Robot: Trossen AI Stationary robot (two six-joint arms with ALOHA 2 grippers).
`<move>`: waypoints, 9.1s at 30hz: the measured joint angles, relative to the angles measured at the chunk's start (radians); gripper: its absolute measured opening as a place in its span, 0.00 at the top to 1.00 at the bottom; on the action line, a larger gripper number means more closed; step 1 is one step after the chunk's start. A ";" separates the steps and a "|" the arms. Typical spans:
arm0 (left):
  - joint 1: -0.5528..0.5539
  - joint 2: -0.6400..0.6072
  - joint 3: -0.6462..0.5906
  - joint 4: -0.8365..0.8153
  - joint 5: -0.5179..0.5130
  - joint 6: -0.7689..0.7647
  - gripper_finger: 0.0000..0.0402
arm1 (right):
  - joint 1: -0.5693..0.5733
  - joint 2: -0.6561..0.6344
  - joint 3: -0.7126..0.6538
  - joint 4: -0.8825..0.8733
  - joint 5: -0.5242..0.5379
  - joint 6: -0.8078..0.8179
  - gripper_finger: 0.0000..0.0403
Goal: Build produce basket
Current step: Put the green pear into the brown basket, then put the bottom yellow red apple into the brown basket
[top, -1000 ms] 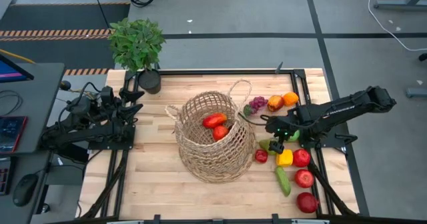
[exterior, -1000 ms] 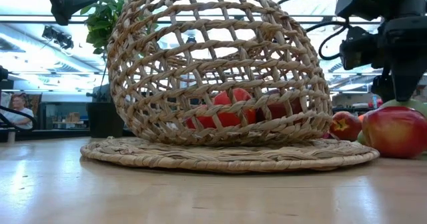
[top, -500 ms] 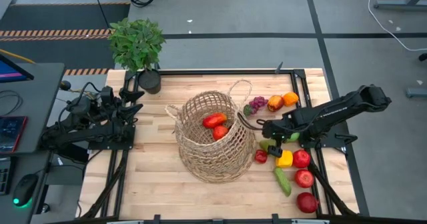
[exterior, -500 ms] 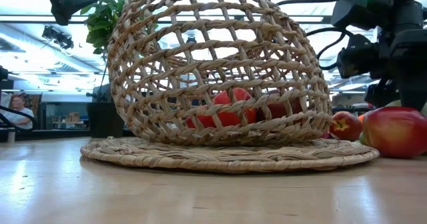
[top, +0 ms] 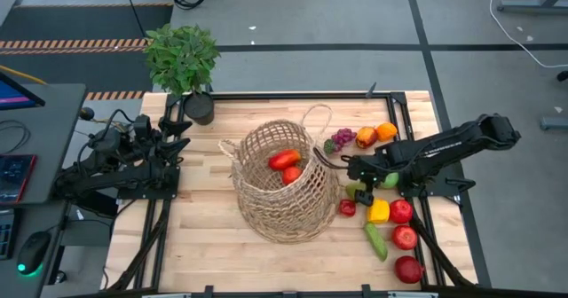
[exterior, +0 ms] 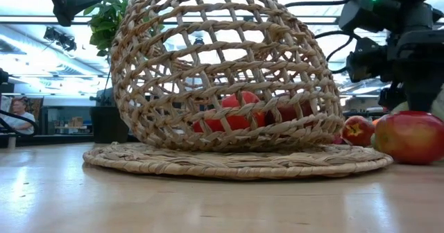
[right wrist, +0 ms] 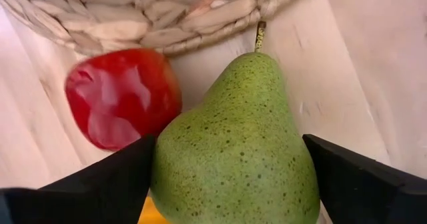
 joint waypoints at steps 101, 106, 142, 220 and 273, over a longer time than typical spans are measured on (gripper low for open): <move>0.000 0.000 0.000 0.000 0.000 0.000 0.03 | -0.182 0.573 1.468 -0.248 0.183 -0.734 0.08; 0.000 0.000 0.000 0.000 0.000 0.000 0.03 | -0.129 0.597 1.486 -0.224 0.320 -0.985 0.08; 0.000 0.000 0.000 0.002 0.000 0.000 0.03 | -0.160 0.857 1.486 -0.204 0.184 -1.486 0.08; 0.000 0.000 0.000 0.000 0.000 0.000 0.03 | -0.548 0.385 1.393 -0.700 0.177 -0.848 0.05; 0.000 0.000 0.000 0.000 0.000 0.000 0.03 | 0.461 0.050 0.427 -0.205 0.390 -0.141 0.09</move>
